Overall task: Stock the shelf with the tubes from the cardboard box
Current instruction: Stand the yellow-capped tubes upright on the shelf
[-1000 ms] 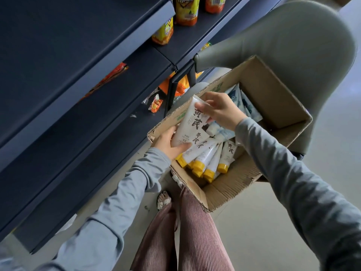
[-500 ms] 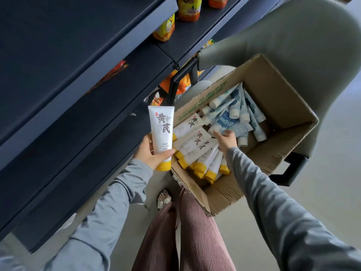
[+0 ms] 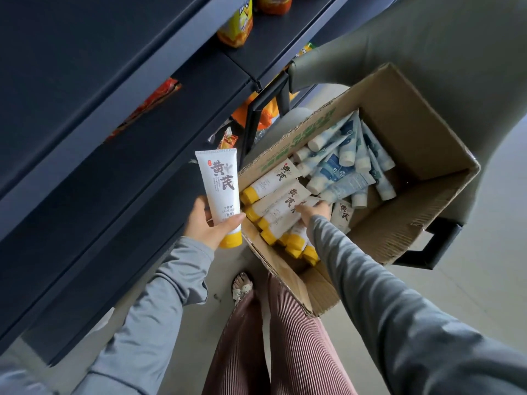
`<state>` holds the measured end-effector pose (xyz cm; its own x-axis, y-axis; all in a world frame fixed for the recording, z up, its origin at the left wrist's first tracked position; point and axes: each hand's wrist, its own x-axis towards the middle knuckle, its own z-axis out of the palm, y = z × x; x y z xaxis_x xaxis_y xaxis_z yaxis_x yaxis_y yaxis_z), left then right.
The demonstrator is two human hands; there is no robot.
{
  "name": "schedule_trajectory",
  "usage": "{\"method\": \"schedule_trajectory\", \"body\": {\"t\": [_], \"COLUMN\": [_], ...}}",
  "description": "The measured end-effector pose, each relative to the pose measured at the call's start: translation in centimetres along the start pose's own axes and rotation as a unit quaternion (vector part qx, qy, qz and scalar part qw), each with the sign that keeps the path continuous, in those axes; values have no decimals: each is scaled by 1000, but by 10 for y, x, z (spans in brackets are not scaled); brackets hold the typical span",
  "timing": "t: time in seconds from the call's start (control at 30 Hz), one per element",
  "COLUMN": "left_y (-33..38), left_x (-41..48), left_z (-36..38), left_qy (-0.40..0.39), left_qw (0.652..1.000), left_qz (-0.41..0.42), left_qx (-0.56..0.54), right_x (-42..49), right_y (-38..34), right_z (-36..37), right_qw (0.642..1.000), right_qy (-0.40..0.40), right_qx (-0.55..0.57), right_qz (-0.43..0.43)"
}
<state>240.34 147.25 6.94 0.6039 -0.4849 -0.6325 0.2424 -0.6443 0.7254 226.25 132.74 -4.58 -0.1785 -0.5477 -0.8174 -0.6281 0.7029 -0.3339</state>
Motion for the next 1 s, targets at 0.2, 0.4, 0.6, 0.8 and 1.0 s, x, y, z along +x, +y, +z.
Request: {"method": "schedule_trajectory", "body": {"t": [0.2, 0.4, 0.6, 0.8, 1.0], "left_y": [3, 10, 19, 46, 93], "left_x": [-3, -11, -25, -60, -133], "left_z": [11, 10, -9, -42, -102], "left_qy": [-5, -4, 22, 6, -15], "left_qw": [1000, 1000, 999, 995, 985], "left_qz": [-2, 13, 42, 62, 130], "left_qx": [-5, -1, -3, -84, -112], "right_x": [-18, -37, -71, -131, -228], "right_y": [10, 21, 8, -8, -38], "right_z": [20, 23, -19, -79, -110], "right_qw": [995, 996, 964, 892, 852], "right_qy": [-92, -71, -145, -290, -367], "right_qx": [16, 25, 219, 329, 269], "right_qz": [28, -49, -45, -109, -261]}}
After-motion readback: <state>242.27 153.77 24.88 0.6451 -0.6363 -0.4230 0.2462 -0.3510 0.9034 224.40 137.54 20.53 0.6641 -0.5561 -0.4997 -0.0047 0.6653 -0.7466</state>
